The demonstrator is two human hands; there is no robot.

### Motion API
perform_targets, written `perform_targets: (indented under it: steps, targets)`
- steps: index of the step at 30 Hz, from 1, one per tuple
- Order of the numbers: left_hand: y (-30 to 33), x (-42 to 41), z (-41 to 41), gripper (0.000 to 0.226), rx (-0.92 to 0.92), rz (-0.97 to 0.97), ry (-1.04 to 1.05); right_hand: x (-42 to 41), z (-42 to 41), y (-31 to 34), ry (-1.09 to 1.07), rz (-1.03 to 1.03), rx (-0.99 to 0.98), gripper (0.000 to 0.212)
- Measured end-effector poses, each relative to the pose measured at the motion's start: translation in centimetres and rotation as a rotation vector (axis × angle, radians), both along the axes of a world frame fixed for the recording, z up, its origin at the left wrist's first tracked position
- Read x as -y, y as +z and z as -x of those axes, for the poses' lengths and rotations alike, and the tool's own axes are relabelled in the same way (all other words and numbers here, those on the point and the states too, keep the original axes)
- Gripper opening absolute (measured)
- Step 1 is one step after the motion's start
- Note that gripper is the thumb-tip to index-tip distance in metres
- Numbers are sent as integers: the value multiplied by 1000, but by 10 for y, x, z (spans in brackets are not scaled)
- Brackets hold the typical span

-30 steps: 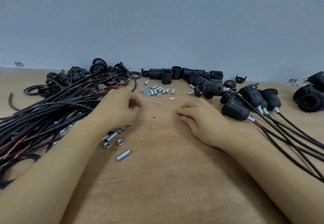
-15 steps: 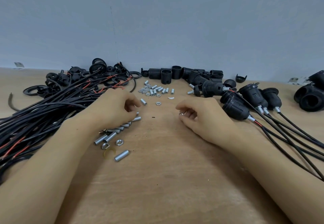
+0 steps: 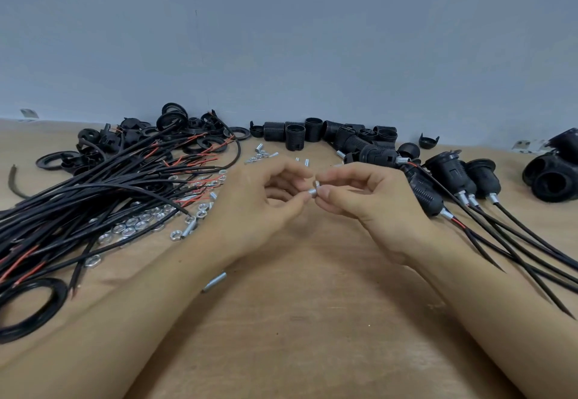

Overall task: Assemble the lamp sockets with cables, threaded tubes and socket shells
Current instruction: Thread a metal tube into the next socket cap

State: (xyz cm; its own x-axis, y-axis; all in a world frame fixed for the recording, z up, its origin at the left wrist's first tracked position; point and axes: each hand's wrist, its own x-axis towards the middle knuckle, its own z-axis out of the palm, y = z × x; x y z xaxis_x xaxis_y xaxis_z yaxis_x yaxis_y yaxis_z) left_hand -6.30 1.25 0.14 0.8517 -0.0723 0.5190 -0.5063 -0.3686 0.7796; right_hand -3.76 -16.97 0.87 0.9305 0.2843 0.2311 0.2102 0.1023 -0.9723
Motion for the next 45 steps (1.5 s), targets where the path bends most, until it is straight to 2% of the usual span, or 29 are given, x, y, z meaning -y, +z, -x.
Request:
perform_targets:
  steps: [4,8,11,16,19,21,23,28,33,40,45]
  targets:
    - [0,1,-1,24,11,74,-5,2,-3,-1,57,-73,-45,16]
    - [2,3,0,23,-59,171,3,2,-2,-4,56,-98,-35,29]
    - [4,3,-2,23,-108,255,-11,2,-3,-4,58,-108,-12,26]
    - [7,8,0,21,-224,556,-80,1,1,-4,14,-49,66,20]
    - [8,9,0,29,-359,786,-152,-2,5,-3,-71,4,218,19]
    - [9,9,-1,30,-428,850,-189,-4,8,-3,-90,27,283,20]
    - [9,9,-1,29,-457,829,-197,-4,9,-3,-104,28,308,21]
    - [6,7,-1,28,-445,617,-117,-2,10,-3,-141,70,346,21]
    - [6,6,0,20,-455,678,-177,1,8,-2,-114,63,303,21]
    - [6,6,0,16,-374,552,-167,3,6,-3,-103,85,384,23]
    - [7,4,0,24,-347,514,-150,3,4,-3,-63,-18,243,19]
